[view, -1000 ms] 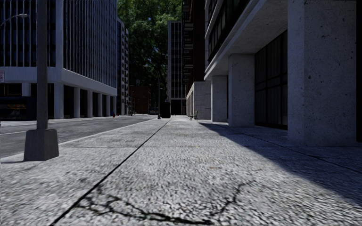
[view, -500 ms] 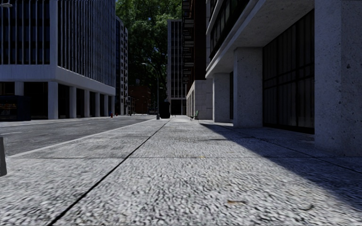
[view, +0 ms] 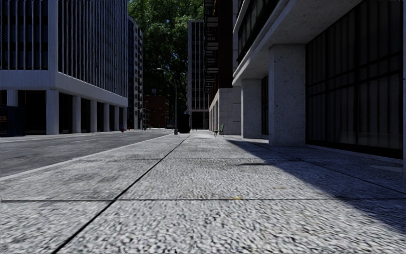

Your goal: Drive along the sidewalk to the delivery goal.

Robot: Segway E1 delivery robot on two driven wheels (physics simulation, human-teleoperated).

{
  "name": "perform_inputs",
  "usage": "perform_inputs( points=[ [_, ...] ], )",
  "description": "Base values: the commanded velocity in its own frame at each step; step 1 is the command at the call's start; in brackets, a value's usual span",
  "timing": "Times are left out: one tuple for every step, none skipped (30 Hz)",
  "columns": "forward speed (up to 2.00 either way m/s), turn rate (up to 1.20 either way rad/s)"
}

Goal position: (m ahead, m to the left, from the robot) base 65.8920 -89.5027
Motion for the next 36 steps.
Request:
perform_inputs(
  points=[
    [2.00, 0.00],
    [2.00, 0.00],
    [2.00, 0.00],
    [2.00, 0.00],
    [2.00, 0.00],
    [2.00, 0.00],
    [2.00, 0.00],
    [2.00, 0.00],
    [2.00, 0.00],
    [2.00, 0.00],
    [2.00, 0.00],
    [2.00, 0.00],
    [2.00, 0.00],
    [2.00, 0.00],
    [2.00, 0.00],
    [2.00, 0.00],
    [2.00, 0.00],
    [2.00, 0.00],
    [2.00, 0.00],
    [2.00, 0.00],
    [2.00, 0.00],
    [2.00, 0.00],
    [2.00, 0.00],
    [2.00, 0.00],
    [2.00, 0.00],
    [2.00, 0.00],
    [2.00, 0.00],
    [2.00, 0.00],
    [2.00, 0.00],
    [2.00, 0.00],
    [2.00, 0.00],
    [2.00, 0.00],
    [2.00, 0.00],
    [2.00, 0.00],
    [2.00, 0.00],
    [2.00, 0.00]
  ],
)
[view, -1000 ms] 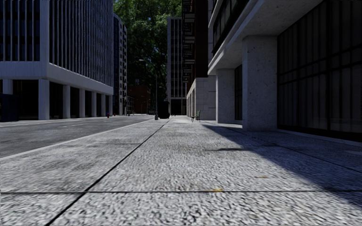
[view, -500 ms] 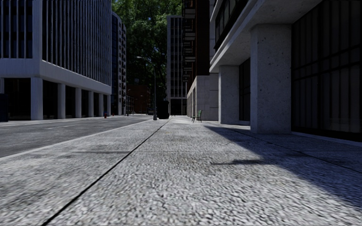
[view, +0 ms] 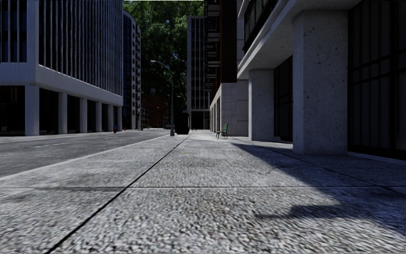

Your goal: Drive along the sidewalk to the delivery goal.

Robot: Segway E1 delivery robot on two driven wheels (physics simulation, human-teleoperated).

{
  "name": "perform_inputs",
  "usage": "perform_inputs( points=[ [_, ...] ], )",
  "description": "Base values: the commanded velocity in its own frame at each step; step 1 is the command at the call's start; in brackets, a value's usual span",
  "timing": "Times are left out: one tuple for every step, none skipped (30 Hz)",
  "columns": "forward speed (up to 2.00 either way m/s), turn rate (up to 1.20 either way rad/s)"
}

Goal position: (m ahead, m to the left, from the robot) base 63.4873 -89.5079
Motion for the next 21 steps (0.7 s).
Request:
perform_inputs(
  points=[
    [2.00, 0.00],
    [2.00, 0.00],
    [2.00, 0.00],
    [2.00, 0.00],
    [2.00, 0.00],
    [2.00, 0.00],
    [2.00, 0.00],
    [2.00, 0.00],
    [2.00, 0.00],
    [2.00, 0.00],
    [2.00, 0.00],
    [2.00, 0.00],
    [2.00, 0.00],
    [2.00, 0.00],
    [2.00, 0.00],
    [2.00, 0.00],
    [2.00, 0.00],
    [2.00, 0.00],
    [2.00, 0.00],
    [2.00, 0.00],
    [2.00, 0.00]
  ],
)
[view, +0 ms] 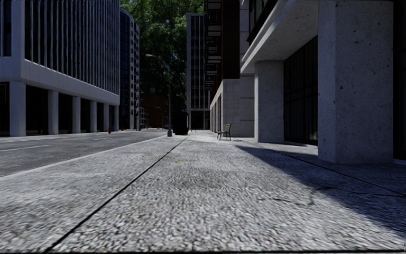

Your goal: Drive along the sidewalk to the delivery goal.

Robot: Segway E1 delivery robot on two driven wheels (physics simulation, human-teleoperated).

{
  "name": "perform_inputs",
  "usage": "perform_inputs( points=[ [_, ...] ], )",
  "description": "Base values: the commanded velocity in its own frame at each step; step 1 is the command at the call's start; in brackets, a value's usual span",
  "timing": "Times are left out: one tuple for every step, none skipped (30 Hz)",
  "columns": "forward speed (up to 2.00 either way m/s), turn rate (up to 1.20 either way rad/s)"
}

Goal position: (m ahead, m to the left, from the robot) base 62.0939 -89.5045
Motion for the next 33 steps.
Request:
perform_inputs(
  points=[
    [2.00, 0.00],
    [2.00, 0.00],
    [2.00, 0.00],
    [2.00, 0.00],
    [2.00, 0.00],
    [2.00, 0.00],
    [2.00, 0.00],
    [2.00, 0.00],
    [2.00, 0.00],
    [2.00, 0.00],
    [2.00, 0.00],
    [2.00, 0.00],
    [2.00, 0.00],
    [2.00, 0.00],
    [2.00, 0.00],
    [2.00, 0.00],
    [2.00, 0.00],
    [2.00, 0.00],
    [2.00, 0.00],
    [2.00, 0.00],
    [2.00, 0.00],
    [2.00, 0.00],
    [2.00, 0.00],
    [2.00, 0.00],
    [2.00, 0.00],
    [2.00, 0.00],
    [2.00, 0.00],
    [2.00, 0.00],
    [2.00, 0.00],
    [2.00, 0.00],
    [2.00, 0.00],
    [2.00, 0.00],
    [2.00, 0.00]
  ],
)
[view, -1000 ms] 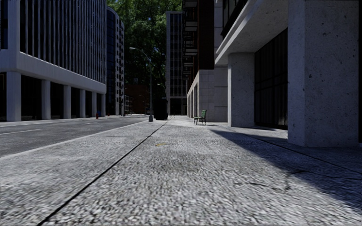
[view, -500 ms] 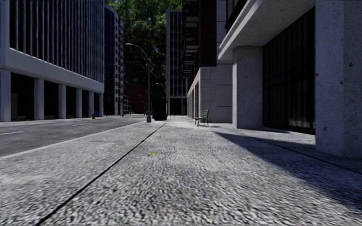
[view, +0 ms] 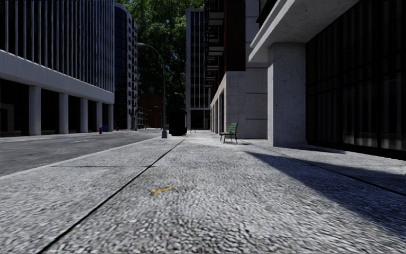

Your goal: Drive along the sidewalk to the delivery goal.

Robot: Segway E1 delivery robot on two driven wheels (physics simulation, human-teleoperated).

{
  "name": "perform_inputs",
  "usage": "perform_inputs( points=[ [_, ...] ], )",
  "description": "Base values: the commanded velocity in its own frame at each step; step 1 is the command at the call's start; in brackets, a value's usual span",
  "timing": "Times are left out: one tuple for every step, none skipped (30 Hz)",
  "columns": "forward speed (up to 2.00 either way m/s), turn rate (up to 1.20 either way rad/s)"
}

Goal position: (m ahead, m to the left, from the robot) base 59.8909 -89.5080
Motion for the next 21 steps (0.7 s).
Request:
perform_inputs(
  points=[
    [2.00, 0.00],
    [2.00, 0.00],
    [2.00, 0.00],
    [2.00, 0.00],
    [2.00, 0.00],
    [2.00, 0.00],
    [2.00, 0.00],
    [2.00, 0.00],
    [2.00, 0.00],
    [2.00, 0.00],
    [2.00, 0.00],
    [2.00, 0.00],
    [2.00, 0.00],
    [2.00, 0.00],
    [2.00, 0.00],
    [2.00, 0.00],
    [2.00, 0.00],
    [2.00, 0.00],
    [2.00, 0.00],
    [2.00, 0.00],
    [2.00, 0.00]
  ],
)
